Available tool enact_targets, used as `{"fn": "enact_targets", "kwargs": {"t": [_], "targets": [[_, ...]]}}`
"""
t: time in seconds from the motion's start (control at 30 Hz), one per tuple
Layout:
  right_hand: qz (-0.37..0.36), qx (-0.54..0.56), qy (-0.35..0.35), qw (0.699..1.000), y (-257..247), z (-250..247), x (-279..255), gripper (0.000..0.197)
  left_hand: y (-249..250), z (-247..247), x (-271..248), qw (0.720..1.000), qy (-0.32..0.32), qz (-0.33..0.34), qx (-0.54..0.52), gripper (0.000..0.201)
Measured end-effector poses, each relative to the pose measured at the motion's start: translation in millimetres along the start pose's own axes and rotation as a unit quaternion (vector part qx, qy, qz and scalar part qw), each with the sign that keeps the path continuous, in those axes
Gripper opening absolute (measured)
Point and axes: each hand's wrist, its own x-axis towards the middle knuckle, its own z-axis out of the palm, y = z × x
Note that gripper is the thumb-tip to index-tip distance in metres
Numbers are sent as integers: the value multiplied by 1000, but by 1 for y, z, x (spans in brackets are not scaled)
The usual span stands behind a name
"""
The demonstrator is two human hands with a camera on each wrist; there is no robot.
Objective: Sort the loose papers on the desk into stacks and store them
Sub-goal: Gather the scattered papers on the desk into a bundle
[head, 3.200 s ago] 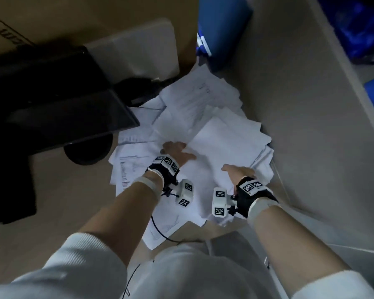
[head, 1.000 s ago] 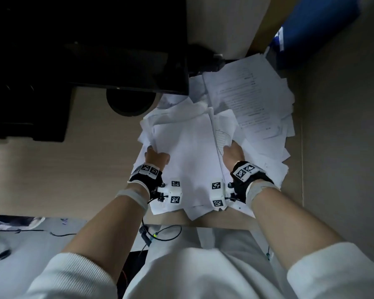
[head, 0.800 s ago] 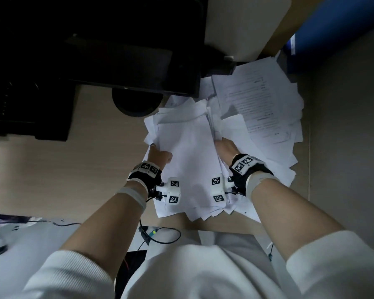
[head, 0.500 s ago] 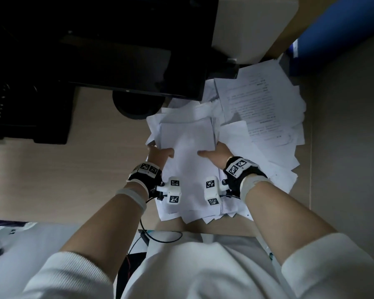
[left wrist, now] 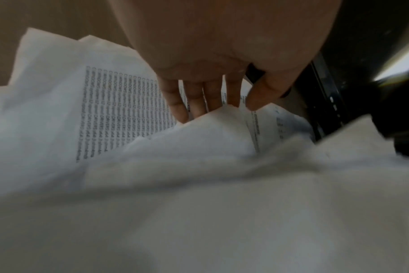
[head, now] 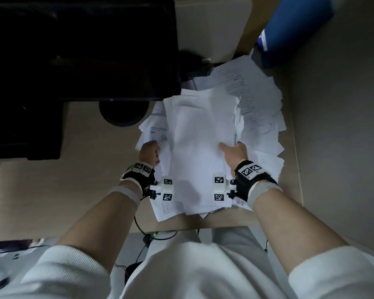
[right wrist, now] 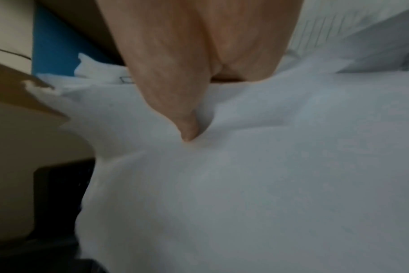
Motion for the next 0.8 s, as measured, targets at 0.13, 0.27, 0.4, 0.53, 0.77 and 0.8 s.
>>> {"fn": "enact_targets", "kwargs": {"t": [0.13,0.27,0.4,0.53,0.77,0.8], "targets": [[36,19,119,992,10,-45,8,45,-5,14,2,980,-16,73,186,21],[79,33,167,982,26,-73,5,25,-1,32,-12,963,-2,97,251,34],[131,93,134,978,33,-71,0,53,-9,35,-27,991,4,45,127,38],[106,34,113,987,25,-49,-3,51,-20,26,-38,989,-77,-67,109,18],[83,-46,45,994,29,-25,-3,51,-23,2,-32,975,-174,-82,109,68],[76,-50,33,995,29,-23,-4,57,-21,5,-32,972,-187,-71,123,80]]}}
